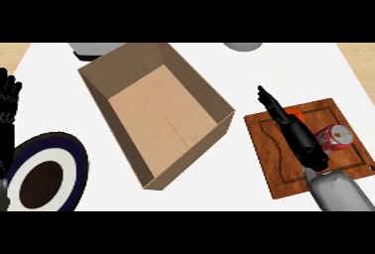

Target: Pick the squash from the cutting board and place it in the cardboard box

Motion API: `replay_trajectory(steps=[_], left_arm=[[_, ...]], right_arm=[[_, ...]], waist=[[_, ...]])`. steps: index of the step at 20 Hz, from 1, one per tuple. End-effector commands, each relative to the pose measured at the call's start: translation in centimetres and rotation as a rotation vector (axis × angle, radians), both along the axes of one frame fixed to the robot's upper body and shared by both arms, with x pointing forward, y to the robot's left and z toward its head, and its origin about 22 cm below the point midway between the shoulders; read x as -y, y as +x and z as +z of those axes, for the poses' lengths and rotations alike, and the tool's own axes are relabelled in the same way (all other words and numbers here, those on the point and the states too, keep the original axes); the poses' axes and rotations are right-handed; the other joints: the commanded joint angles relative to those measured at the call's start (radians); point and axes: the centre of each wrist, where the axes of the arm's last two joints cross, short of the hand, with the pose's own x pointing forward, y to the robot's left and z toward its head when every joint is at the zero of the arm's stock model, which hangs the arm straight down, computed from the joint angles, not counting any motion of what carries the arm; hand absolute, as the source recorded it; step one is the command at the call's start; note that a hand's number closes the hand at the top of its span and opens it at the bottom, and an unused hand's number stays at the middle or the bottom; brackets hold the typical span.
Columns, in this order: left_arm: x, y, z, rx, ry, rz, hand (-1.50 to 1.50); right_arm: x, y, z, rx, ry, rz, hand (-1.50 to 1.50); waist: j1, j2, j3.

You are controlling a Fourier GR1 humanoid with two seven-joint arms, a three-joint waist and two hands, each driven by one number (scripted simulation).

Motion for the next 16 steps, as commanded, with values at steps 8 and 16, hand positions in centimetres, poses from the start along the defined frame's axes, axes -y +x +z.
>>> replay_trajectory(steps=[8,16], left_arm=[[2.2,-1.4,-6.5,-0.406,-0.047,-0.002,0.00],[4.0,-1.5,-8.2,-0.475,-0.037,-0.006,0.00]], right_arm=[[10.0,5.3,7.2,0.248,-0.251,-0.323,1.50],[13.4,6.1,0.8,0.180,0.113,-0.337,-1.50]], waist=[[0.038,0.010,-0.038],[0.057,-0.011,-0.033]])
